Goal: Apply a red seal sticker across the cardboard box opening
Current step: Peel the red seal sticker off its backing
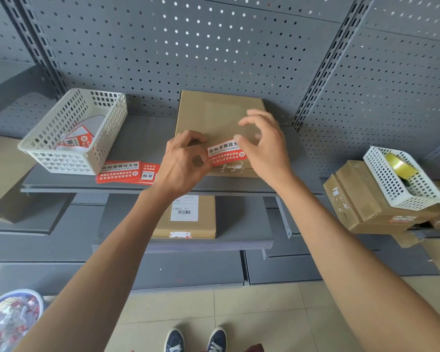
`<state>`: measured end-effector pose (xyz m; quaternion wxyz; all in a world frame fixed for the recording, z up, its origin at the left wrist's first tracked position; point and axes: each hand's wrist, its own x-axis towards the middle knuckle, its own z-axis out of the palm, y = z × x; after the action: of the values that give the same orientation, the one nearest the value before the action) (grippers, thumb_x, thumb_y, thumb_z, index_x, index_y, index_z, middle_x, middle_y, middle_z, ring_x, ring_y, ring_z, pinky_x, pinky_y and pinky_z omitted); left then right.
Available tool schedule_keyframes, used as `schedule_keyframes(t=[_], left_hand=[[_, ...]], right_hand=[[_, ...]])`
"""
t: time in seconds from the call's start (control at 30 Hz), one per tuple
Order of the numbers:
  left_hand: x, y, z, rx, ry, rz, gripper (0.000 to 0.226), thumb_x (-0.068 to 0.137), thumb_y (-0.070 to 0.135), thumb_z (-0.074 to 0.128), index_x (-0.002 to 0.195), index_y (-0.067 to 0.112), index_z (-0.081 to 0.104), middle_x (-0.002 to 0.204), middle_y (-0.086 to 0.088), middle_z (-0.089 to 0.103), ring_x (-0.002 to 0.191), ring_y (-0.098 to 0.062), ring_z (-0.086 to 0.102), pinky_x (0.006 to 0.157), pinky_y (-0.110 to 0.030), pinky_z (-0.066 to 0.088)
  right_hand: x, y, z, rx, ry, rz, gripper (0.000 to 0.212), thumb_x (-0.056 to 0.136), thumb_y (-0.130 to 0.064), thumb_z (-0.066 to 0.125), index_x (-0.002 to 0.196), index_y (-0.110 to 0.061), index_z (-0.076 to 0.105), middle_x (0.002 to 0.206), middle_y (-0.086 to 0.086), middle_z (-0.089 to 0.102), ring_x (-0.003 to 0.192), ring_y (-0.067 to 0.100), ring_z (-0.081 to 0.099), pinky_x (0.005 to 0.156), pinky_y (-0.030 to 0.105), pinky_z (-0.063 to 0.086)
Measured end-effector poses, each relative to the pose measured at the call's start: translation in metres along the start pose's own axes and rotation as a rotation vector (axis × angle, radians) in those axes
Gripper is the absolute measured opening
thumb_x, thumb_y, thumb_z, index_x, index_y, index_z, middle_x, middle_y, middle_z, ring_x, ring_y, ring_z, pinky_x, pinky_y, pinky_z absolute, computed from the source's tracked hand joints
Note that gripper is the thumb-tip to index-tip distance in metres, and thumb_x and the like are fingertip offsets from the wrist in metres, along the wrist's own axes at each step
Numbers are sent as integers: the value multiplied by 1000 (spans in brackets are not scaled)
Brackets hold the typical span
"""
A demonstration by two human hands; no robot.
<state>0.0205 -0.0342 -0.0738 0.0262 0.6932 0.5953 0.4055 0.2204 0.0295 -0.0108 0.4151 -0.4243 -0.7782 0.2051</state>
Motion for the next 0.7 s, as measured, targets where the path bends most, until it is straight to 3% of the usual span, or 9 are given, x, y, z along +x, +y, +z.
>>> schedule_keyframes(t=[0.1, 0.2, 0.33, 0.57, 0.7], left_hand=[[-1, 1, 0, -7, 9, -5, 13, 85, 25, 79, 79, 15, 75, 120, -4, 62, 109, -25, 60, 101, -49, 43], [-1, 4, -1, -6, 24, -3, 12, 83, 24, 78, 77, 14, 74, 118, -5, 63, 106, -27, 62, 99, -47, 44], [0, 6, -3, -11, 29, 17, 13, 82, 25, 76, 76, 14, 74, 115, -6, 64, 103, -27, 63, 96, -46, 46], [1, 6, -5, 5, 4, 12, 15, 84, 28, 81, 79, 14, 76, 115, -4, 63, 104, -24, 62, 93, -48, 50], [1, 4, -5, 2, 3, 10, 15, 84, 28, 79, 79, 15, 75, 116, -4, 63, 103, -24, 62, 93, -50, 50]], right_hand=[[-42, -2, 3, 213, 212, 139, 2, 91, -12, 68, 92, -14, 69, 96, -5, 67, 89, 4, 62, 78, 20, 47], [-86, -2, 20, 417, 87, 473, 9, 95, -13, 66, 88, -17, 69, 76, -3, 68, 64, 8, 60, 59, 21, 50], [-94, -6, 49, 606, -102, 795, 11, 96, -16, 66, 95, -8, 73, 86, 8, 73, 68, 18, 63, 50, 26, 51], [-67, -21, 61, 1004, 62, 1077, 20, 94, -25, 71, 107, -10, 73, 89, 3, 75, 65, 13, 57, 44, 21, 39], [-65, -22, 59, 1134, 118, 1129, 12, 92, -19, 73, 100, -9, 71, 84, 3, 73, 54, 9, 49, 39, 16, 33]])
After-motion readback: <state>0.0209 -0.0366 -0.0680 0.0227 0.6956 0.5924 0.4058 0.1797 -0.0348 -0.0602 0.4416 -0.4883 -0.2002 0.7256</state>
